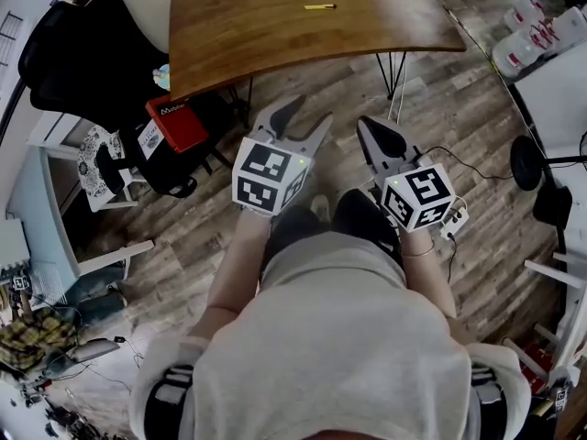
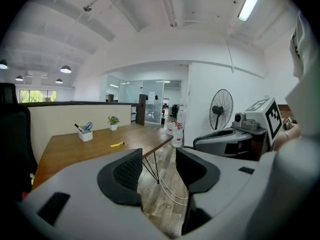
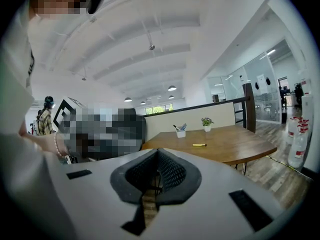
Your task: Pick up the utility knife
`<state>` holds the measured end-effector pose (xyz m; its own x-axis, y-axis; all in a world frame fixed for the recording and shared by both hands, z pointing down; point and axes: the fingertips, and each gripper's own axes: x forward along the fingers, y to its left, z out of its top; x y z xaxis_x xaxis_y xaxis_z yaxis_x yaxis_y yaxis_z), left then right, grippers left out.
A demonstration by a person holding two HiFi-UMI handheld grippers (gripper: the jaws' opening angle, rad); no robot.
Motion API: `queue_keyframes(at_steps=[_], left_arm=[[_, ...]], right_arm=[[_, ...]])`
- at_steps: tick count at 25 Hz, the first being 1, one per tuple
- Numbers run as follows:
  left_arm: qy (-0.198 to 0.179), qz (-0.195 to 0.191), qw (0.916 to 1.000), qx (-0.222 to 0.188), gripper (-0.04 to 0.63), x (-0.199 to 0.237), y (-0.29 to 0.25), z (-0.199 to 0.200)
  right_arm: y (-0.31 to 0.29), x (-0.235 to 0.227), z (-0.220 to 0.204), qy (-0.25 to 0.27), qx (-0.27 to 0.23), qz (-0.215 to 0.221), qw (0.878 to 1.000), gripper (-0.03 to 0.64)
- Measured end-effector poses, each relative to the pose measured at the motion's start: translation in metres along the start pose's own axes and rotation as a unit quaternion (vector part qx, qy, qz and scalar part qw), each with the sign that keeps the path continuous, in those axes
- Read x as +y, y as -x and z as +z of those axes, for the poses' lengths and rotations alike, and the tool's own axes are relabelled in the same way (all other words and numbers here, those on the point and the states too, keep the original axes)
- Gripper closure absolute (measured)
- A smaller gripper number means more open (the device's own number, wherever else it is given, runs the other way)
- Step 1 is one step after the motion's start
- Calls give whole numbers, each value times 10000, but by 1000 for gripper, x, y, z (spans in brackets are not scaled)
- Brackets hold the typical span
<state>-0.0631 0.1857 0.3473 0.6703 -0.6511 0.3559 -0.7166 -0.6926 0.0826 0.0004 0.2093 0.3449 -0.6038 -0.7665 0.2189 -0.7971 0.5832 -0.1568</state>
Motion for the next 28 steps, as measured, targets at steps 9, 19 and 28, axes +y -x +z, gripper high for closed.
queue_keyframes(at_steps=[9,19,28], left_arm=[[171,1,9999,29,385,27,-18,-2],[285,264,9992,72,385,79,-63,11],[330,405,9986,40,387,132,-133,48]], right_arm=[[-34,-16,1,-48,90,10,9999,604],[-93,-70,12,-95,123,130,9998,604],[-146,-159,30,-146,225,96,9996,604]])
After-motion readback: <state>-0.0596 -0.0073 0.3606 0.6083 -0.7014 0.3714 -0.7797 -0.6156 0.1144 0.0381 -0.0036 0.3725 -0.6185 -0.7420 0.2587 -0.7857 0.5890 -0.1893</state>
